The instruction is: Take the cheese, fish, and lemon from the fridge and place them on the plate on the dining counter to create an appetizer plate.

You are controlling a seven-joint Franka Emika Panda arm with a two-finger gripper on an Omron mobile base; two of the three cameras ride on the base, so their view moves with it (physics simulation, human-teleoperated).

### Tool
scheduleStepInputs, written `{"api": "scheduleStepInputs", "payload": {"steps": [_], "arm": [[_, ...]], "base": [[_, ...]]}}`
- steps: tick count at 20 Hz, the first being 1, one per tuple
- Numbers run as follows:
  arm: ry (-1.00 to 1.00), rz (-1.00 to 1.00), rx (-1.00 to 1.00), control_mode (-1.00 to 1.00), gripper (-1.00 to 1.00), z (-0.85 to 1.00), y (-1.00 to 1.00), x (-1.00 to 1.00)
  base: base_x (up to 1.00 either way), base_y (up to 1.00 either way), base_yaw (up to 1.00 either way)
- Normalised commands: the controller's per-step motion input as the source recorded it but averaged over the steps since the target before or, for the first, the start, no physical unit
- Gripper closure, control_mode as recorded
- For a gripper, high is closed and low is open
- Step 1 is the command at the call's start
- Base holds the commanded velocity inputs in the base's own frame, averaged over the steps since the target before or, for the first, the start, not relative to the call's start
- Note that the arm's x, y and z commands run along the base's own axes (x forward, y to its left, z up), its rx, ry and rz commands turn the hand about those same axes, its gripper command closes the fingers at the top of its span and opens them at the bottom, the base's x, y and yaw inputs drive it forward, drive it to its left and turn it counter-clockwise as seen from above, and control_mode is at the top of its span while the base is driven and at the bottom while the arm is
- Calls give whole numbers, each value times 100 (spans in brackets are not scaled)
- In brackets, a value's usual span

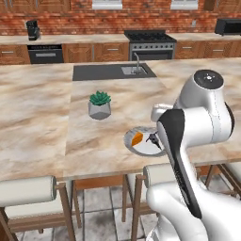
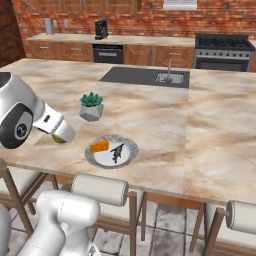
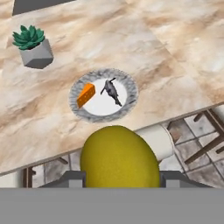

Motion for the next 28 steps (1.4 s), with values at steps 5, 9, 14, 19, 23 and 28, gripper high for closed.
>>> {"api": "scheduleStepInputs", "payload": {"steps": [5, 9, 14, 19, 23, 28], "arm": [[0, -5, 0, -100, 100, -59, -1, 29], [1, -4, 0, -100, 100, -59, -9, 65], [1, 0, 1, -100, 100, -51, -6, 82], [8, 0, 7, -100, 100, -38, 0, 68], [7, 0, 7, -100, 100, -34, 0, 30], [0, 0, 3, -100, 100, -37, -3, 8]], "base": [[0, 0, 0], [0, 0, 0], [0, 0, 0], [0, 0, 0], [0, 0, 0], [0, 0, 0]]}}
